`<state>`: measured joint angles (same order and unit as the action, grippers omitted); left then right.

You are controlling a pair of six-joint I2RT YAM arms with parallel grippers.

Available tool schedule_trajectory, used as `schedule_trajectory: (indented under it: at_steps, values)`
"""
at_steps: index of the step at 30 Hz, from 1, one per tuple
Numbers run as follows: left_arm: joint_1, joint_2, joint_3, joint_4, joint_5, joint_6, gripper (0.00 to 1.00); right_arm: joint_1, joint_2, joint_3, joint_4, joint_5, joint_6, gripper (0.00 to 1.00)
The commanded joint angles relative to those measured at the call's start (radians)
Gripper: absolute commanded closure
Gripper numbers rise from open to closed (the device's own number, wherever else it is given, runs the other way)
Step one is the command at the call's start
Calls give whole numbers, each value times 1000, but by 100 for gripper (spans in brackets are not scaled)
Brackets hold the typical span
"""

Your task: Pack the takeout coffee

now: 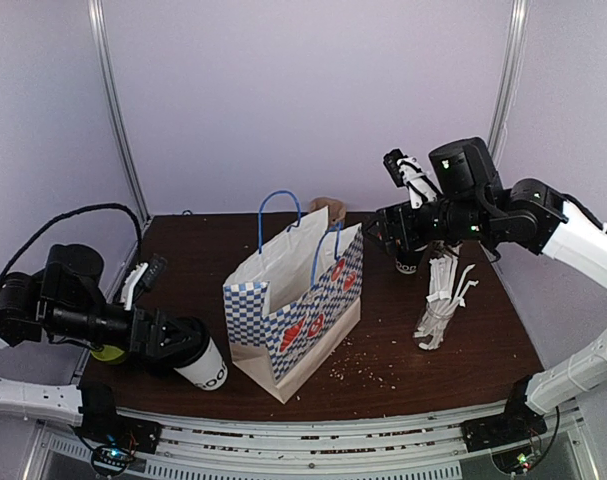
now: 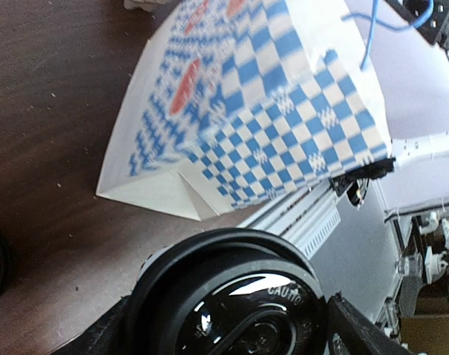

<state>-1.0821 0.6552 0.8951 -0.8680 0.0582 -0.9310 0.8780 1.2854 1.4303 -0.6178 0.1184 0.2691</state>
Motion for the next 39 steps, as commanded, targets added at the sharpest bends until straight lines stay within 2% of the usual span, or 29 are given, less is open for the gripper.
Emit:
schedule_trajectory:
  at_steps: [1,5,9,12,18,23,32,39]
  values:
    - [-236,114,22,85,-108,-99,53,-6,-47,-34,2,28,20,18]
    - [-393,283,118,124,-157,-75,52,-6,-65,-63,-7,22,28,18]
    - [-443,378,157,239,-132,-34,52,-6,-90,-83,-7,26,32,18]
    - [-446,485,211,314,-112,30,53,-6,-112,-97,-8,33,26,18]
    - [-446,761,438,386,-74,175,53,-6,-136,-95,-53,65,7,18]
    - [-435,928,534,449,-58,238,53,-6,-173,-71,-101,122,11,18]
    - [-374,1195,631,508,-24,322,54,-7,-244,-69,-161,194,97,18]
    - [-309,1262,622,567,-20,341,53,-5,-276,-117,-160,136,119,18]
